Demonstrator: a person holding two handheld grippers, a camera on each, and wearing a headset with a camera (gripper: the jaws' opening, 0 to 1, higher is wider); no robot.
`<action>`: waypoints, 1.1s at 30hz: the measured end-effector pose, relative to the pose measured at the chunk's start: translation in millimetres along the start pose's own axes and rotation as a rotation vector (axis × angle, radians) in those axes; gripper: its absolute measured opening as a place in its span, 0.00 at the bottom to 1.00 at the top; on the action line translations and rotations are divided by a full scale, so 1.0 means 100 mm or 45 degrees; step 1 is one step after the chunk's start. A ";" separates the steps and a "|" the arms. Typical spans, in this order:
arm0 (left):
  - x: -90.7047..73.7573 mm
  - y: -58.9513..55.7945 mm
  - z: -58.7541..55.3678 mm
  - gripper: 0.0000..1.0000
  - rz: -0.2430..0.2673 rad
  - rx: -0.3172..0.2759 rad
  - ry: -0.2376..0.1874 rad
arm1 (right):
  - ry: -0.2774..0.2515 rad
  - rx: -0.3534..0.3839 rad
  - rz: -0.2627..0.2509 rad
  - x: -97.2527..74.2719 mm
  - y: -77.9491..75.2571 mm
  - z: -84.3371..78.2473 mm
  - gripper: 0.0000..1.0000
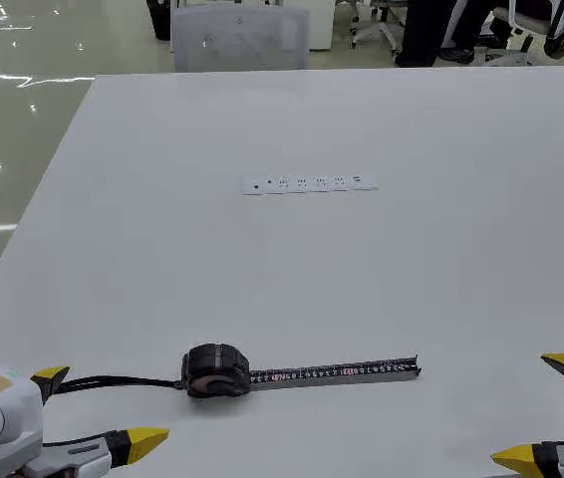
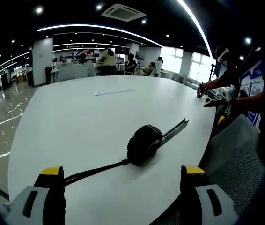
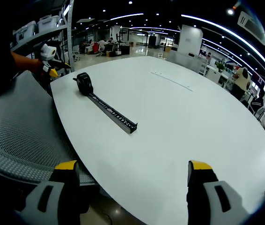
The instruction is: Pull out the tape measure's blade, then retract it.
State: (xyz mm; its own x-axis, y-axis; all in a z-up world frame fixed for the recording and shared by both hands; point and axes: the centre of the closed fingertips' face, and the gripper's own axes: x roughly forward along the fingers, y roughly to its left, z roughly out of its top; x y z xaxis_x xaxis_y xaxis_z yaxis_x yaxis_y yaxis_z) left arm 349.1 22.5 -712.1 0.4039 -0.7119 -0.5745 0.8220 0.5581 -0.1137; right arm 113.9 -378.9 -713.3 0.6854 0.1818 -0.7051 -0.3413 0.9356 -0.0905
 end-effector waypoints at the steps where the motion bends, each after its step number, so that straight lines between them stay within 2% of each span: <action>1: 0.01 0.00 0.00 1.00 0.001 -0.027 0.023 | 0.007 -0.010 0.001 0.00 -0.01 0.01 0.98; 5: 0.05 -0.04 0.14 1.00 0.002 -0.060 -0.002 | 0.023 -0.031 0.019 0.02 -0.02 0.05 0.98; 7: 0.06 -0.10 0.26 1.00 0.005 -0.086 -0.019 | 0.035 -0.053 0.026 0.02 -0.03 0.07 0.98; 9: 0.07 -0.18 0.42 1.00 0.006 -0.124 -0.055 | 0.040 -0.091 0.023 0.02 -0.04 0.11 0.95; 11: 0.09 -0.26 0.59 1.00 0.014 -0.129 -0.098 | 0.025 -0.102 0.033 0.02 -0.02 0.20 0.96; 16: 0.18 -0.44 0.79 1.00 0.020 -0.125 -0.101 | 0.028 -0.146 0.056 0.04 -0.03 0.33 0.95; 18: 0.22 -0.49 0.83 1.00 0.024 -0.144 -0.112 | 0.035 -0.163 0.071 0.05 -0.02 0.37 0.95; 19: 0.26 -0.54 0.83 1.00 0.030 -0.114 -0.109 | 0.043 -0.180 0.080 0.07 -0.02 0.37 0.95; 20: 0.28 -0.54 0.83 1.00 0.047 -0.060 -0.101 | 0.050 -0.196 0.084 0.09 -0.03 0.38 0.95; 21: 0.32 -0.56 0.80 1.00 0.077 -0.054 -0.085 | 0.066 -0.226 0.093 0.10 -0.03 0.38 0.95; 23: 0.37 -0.56 0.75 1.00 0.118 -0.091 -0.054 | 0.082 -0.262 0.105 0.13 -0.03 0.39 0.94; 24: 0.41 -0.51 0.71 1.00 0.185 -0.078 -0.026 | 0.086 -0.280 0.115 0.15 -0.03 0.41 0.93; 25: 0.43 -0.51 0.71 1.00 0.220 -0.048 -0.022 | 0.090 -0.289 0.123 0.16 -0.02 0.42 0.93; 26: 0.47 -0.57 0.77 1.00 0.228 -0.018 -0.049 | 0.100 -0.305 0.129 0.18 -0.04 0.42 0.93; 28: 0.51 -0.62 0.82 1.00 0.241 -0.023 -0.083 | 0.115 -0.333 0.139 0.22 -0.06 0.43 0.92; 33: 0.66 -0.70 0.81 1.00 0.249 -0.064 -0.104 | 0.142 -0.399 0.177 0.33 -0.08 0.52 0.91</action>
State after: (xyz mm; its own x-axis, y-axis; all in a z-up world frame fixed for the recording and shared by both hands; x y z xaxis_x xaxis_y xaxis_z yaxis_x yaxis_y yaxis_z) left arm 351.0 -98.1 -676.0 0.5867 -0.6190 -0.5221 0.7045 0.7080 -0.0477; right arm 172.8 -364.1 -699.4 0.5501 0.2508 -0.7965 -0.6189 0.7628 -0.1872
